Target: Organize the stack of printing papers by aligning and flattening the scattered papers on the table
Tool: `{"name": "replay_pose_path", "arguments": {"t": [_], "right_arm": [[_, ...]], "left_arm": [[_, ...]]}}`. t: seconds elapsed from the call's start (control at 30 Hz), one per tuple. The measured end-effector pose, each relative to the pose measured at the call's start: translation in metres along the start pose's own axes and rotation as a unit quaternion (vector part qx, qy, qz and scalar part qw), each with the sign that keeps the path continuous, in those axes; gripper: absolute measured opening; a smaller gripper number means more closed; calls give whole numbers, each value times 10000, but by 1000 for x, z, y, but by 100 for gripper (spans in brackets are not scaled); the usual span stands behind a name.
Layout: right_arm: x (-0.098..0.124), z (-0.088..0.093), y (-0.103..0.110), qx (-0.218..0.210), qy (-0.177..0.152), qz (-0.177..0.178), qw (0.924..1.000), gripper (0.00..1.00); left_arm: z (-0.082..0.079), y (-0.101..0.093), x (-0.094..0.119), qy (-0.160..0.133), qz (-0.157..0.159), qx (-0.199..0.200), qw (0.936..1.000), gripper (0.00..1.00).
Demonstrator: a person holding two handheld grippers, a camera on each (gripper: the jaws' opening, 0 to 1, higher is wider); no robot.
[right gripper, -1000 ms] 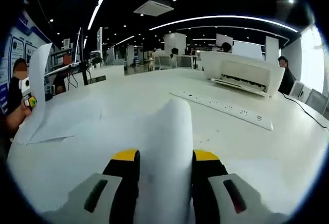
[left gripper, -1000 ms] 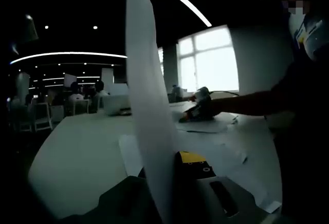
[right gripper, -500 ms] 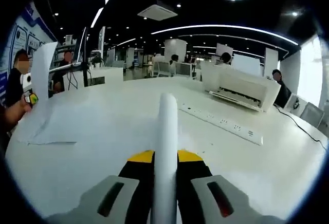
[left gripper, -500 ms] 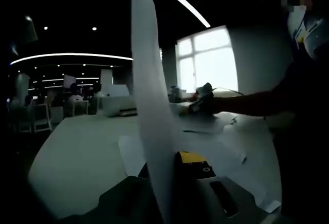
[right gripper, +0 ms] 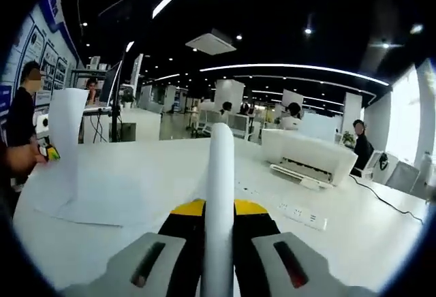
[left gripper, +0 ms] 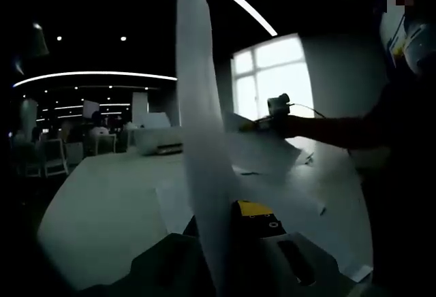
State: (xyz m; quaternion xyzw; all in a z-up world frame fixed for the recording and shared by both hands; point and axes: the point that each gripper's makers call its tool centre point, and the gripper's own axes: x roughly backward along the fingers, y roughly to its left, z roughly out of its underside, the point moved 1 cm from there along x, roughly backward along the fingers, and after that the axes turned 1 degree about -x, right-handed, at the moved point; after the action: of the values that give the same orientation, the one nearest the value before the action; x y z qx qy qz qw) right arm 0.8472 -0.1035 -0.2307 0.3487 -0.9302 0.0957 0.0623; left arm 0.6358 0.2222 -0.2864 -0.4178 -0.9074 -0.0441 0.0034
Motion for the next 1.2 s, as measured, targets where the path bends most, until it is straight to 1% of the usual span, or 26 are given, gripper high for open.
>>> {"name": "replay_pose_path", "arguments": {"t": [0.2,0.43,0.5,0.7,0.93,1.2], "right_arm": [[25,-33,14,165,-367,65,9992,9],[42,-56,27,225,-611,-19,9979,9],[46,-60,32,194,-632,-101,9978,9],[59,-71,41,226,-699,-126,9972,9],[74,-83,49,293,-755,-207,9965,9],[83,-87,64,355,-869,-319,9951,9]], "left_arm": [[1,0,-1,37,-8,-11,10000,6],[3,-1,-2,88,4,-52,9999,6],[3,-1,-2,88,5,-55,9999,6],[5,-3,-4,173,40,-131,9998,6],[3,0,-3,125,-39,-79,9999,6],[3,-1,-2,113,-31,-87,9999,6]]}}
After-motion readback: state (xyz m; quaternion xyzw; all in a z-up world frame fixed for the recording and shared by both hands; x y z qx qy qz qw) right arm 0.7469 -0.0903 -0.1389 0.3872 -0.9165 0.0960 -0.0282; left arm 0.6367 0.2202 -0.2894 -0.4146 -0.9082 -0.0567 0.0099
